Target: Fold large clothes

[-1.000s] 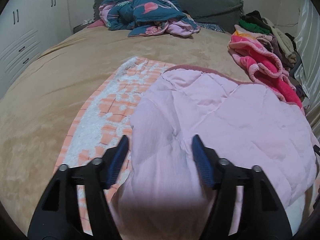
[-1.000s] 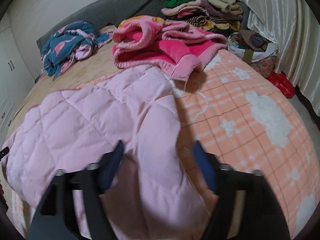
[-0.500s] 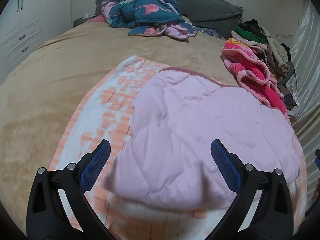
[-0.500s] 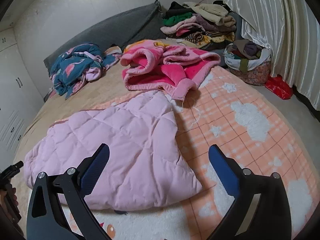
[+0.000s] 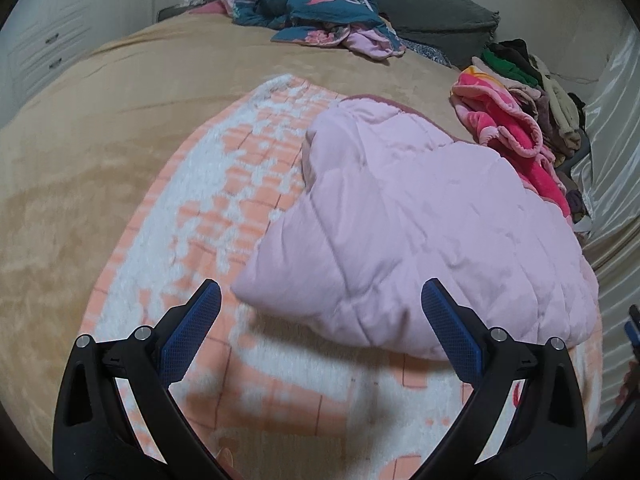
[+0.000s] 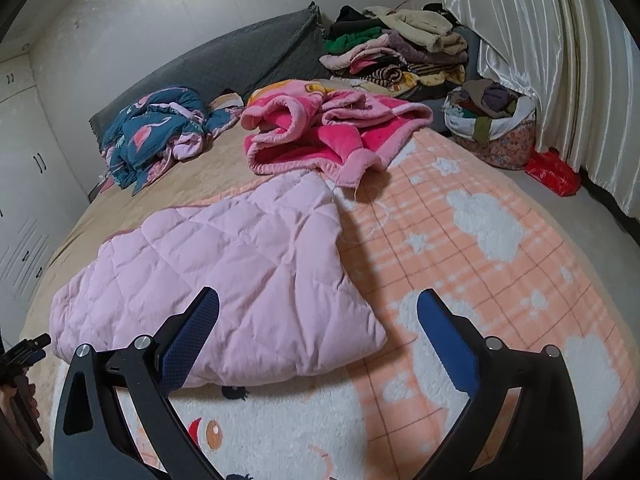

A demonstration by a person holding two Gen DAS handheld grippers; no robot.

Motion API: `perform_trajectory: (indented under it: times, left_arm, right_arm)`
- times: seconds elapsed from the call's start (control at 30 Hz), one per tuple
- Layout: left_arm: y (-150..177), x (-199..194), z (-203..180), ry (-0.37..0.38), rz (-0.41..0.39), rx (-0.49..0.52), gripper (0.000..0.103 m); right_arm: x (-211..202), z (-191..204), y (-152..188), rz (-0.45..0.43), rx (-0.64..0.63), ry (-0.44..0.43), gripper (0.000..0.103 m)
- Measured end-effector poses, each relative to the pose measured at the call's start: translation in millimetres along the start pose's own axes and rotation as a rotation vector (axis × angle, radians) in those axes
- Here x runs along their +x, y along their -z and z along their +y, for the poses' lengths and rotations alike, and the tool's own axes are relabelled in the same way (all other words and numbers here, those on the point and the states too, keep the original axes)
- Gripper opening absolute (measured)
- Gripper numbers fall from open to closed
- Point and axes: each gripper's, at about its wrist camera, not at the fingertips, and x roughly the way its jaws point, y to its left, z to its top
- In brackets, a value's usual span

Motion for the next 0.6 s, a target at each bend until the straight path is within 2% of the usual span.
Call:
perform_trajectory:
  times: [0.13, 0.27, 0.33, 0.43, 0.53, 0.6]
  left_arm:
    - [11.1, 3.8, 6.5, 0.006, 0.025, -0.024, 0.094]
    - [23.5, 8.6, 6.6, -0.014, 0.043, -0.005, 0.094]
    - [31.3, 11.3, 5.6, -0.017, 0.057, 0.005, 0.094]
    - [39.3, 16.5, 5.4, 0.016, 0.086, -0.012, 0.094]
    - [41.5, 27.1, 11.6, 0.118, 0.132, -0.104, 0.094]
    - [40.5, 32.3, 18.6, 0.135, 0.133, -0.163, 0.094]
  right_arm:
    - [7.8, -2.6, 13.0, 0.024, 0.015, -0.013, 0.099]
    - [18.5, -4.7, 28.5, 0.053, -0.004, 0.062, 0.099]
    - [23.4, -7.8, 37.6, 0.068, 0.005, 0.060, 0.099]
    - [34.6, -14.1, 47.9, 0.105, 0.040, 0.047, 0.099]
    - [47.4, -23.7, 54.1, 0.142, 0.115, 0.025, 0.099]
    - [54.4, -29.5, 55.6, 0.158, 0.175, 0.008, 0.099]
